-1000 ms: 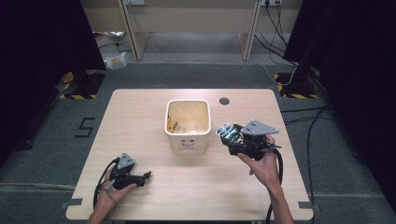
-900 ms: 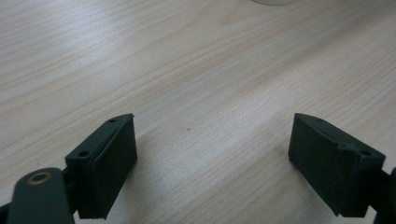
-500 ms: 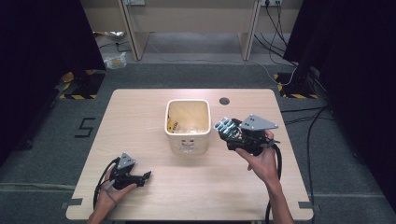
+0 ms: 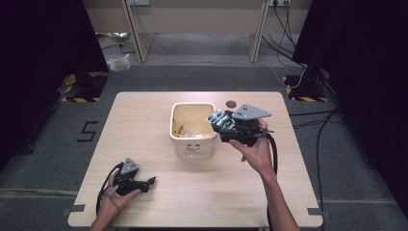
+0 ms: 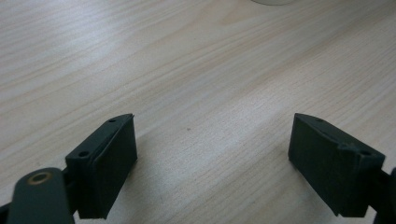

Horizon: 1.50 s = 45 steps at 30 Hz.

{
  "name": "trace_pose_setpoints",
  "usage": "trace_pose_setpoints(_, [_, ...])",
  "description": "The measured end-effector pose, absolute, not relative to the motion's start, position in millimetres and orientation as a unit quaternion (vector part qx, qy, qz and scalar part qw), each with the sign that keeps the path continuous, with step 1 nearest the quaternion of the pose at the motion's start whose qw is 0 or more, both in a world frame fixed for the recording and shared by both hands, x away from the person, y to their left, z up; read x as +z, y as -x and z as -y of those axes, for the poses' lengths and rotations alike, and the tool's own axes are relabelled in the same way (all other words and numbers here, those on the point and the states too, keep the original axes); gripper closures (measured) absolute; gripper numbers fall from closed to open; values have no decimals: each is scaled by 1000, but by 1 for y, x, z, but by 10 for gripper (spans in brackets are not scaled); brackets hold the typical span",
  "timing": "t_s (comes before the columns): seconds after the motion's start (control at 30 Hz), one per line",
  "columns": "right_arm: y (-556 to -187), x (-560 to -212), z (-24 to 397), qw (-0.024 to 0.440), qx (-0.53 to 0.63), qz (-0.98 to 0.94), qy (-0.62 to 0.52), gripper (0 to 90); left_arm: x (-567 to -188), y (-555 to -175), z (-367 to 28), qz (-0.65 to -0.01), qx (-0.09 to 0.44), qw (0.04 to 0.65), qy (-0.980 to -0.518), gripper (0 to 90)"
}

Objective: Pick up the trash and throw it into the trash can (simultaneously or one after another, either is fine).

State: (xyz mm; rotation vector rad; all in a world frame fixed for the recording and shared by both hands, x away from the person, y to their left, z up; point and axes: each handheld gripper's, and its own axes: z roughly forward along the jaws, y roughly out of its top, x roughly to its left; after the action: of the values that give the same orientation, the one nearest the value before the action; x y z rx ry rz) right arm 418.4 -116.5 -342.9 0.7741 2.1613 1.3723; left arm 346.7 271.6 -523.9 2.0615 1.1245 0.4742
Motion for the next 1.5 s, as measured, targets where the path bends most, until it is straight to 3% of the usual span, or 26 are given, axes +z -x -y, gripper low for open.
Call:
trace_pose_setpoints(0.77, [-472, -344, 62, 207, 476, -807, -282, 343, -524, -347, -272, -438, 184, 365, -801, 144])
trace_pose_setpoints(1.5, [-494, -362, 22, 179, 438, -836, -277, 343, -524, -347, -272, -438, 183, 364, -801, 144])
